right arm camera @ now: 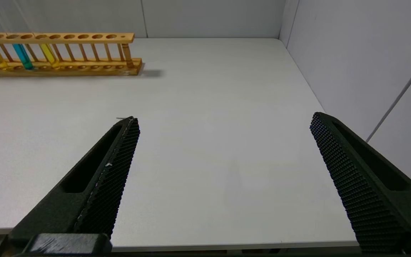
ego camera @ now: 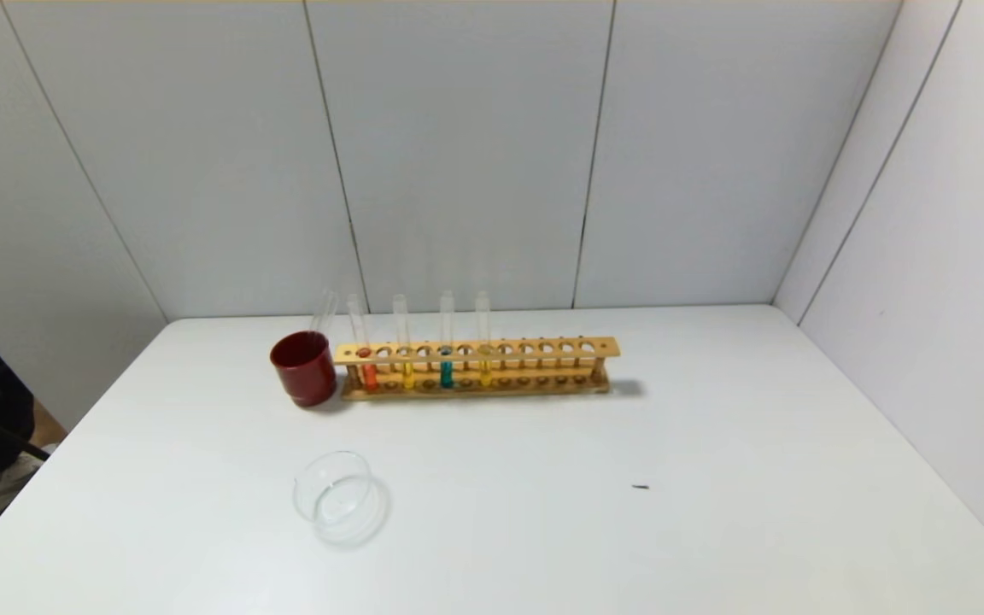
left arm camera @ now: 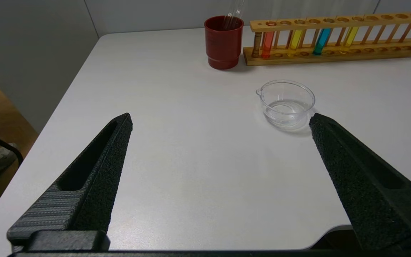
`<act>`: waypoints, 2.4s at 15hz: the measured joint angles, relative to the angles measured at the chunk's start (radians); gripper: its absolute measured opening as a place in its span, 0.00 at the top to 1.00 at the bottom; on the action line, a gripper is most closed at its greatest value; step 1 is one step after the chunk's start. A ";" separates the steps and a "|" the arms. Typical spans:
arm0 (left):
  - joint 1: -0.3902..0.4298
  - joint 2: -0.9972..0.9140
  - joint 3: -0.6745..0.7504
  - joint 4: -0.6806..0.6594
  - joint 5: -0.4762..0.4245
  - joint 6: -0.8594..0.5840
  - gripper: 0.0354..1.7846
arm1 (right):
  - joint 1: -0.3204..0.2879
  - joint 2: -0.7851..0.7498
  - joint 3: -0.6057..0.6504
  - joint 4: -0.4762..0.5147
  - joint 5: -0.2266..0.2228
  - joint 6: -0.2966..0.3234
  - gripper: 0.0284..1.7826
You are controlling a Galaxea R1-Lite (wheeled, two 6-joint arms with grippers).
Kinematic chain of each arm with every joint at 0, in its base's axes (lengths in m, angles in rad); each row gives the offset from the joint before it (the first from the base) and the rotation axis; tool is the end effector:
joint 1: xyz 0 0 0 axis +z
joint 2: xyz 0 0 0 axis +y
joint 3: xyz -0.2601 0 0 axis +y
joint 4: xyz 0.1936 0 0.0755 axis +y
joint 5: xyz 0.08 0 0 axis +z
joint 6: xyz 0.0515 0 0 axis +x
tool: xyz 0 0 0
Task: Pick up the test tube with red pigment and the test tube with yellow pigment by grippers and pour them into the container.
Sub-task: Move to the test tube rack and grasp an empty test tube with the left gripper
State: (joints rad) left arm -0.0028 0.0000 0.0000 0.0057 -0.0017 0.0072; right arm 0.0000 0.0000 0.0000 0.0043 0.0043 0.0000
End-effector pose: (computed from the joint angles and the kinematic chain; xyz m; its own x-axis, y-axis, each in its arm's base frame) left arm 0.0650 -0.0003 0.0748 1.0000 -0.0045 -0.0057 0.0045 1.0000 0.0072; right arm 0.0650 0.0002 0.0749 1.0000 0.0043 -0.0043 -0.0043 1.0000 0.0000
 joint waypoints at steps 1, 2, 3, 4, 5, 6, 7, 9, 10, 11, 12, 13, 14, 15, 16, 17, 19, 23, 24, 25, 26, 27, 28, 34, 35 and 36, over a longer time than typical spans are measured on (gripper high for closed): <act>0.000 0.000 0.000 0.000 0.000 0.000 0.02 | 0.000 0.000 0.000 0.000 0.000 0.000 0.02; 0.000 0.000 0.000 0.000 0.000 0.000 0.02 | 0.000 0.000 0.000 0.000 0.000 0.000 0.02; 0.000 0.000 0.000 0.000 0.000 0.000 0.02 | 0.000 0.000 0.000 0.000 0.000 0.000 0.02; 0.000 0.000 0.000 0.000 0.000 0.000 0.02 | 0.000 0.000 0.000 0.000 0.000 0.001 0.02; 0.000 0.000 0.000 0.000 0.000 0.000 0.02 | 0.000 0.000 0.000 0.000 0.000 0.000 0.02; 0.000 0.000 0.000 0.000 0.000 0.000 0.02 | 0.000 0.000 0.000 0.000 0.000 0.000 0.02; 0.000 0.000 0.000 0.000 0.000 0.000 0.02 | 0.000 0.000 0.000 0.000 0.000 0.000 0.02; 0.000 0.000 0.000 0.000 0.000 -0.001 0.02 | 0.000 0.000 0.000 0.000 0.000 0.000 0.02; 0.000 0.000 0.000 0.000 0.000 0.000 0.02 | 0.000 0.000 0.000 0.000 0.000 0.000 0.02; 0.000 0.000 0.000 0.000 0.000 0.000 0.02 | 0.000 0.000 0.000 0.000 0.000 0.001 0.02; 0.000 0.000 0.000 0.000 0.000 0.000 0.02 | 0.000 0.000 0.000 0.000 0.000 0.001 0.02; 0.000 0.000 0.000 0.001 0.001 0.002 0.02 | 0.000 0.000 0.000 0.000 0.000 0.000 0.02; 0.001 0.000 0.000 0.001 0.001 0.000 0.02 | 0.000 0.000 0.000 0.000 0.000 0.000 0.02; 0.002 0.000 0.000 0.001 0.001 0.000 0.02 | 0.000 0.000 0.000 0.000 0.000 0.001 0.02; 0.003 0.000 0.000 0.000 0.002 0.007 0.02 | 0.000 0.000 0.000 0.000 0.000 0.000 0.02; 0.001 0.000 0.000 -0.011 0.000 0.009 0.02 | 0.000 0.000 0.000 0.000 0.000 0.000 0.02; 0.000 0.000 -0.037 -0.018 -0.044 -0.006 0.02 | 0.000 0.000 0.000 0.000 0.000 0.000 0.02; -0.001 0.064 -0.238 0.110 -0.154 0.000 0.02 | 0.000 0.000 0.000 0.000 0.000 0.001 0.02; -0.008 0.117 -0.292 0.126 -0.166 0.001 0.02 | 0.000 0.000 0.000 0.000 0.000 0.000 0.02; -0.019 0.183 -0.344 0.126 -0.171 0.001 0.02 | 0.000 0.000 0.000 0.000 0.000 0.000 0.02; -0.037 0.271 -0.397 0.113 -0.176 0.000 0.02 | 0.000 0.000 0.000 0.000 0.000 0.000 0.02; -0.055 0.366 -0.444 0.089 -0.179 -0.001 0.02 | 0.000 0.000 0.000 0.000 0.000 0.000 0.02; -0.070 0.473 -0.490 0.056 -0.180 -0.001 0.02 | 0.000 0.000 0.000 0.000 0.000 0.000 0.02; -0.122 1.161 -0.790 -0.215 -0.189 -0.001 0.02 | 0.000 0.000 0.000 0.000 0.000 0.001 0.02; -0.130 1.248 -0.826 -0.243 -0.189 -0.002 0.02 | 0.000 0.000 0.000 0.000 0.000 0.000 0.02; -0.137 1.326 -0.851 -0.264 -0.188 -0.004 0.02 | 0.000 0.000 0.000 0.000 0.000 0.000 0.02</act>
State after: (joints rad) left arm -0.1394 1.3262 -0.8515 -0.2583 -0.1900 0.0036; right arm 0.0000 0.0000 0.0000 0.0047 0.0043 0.0004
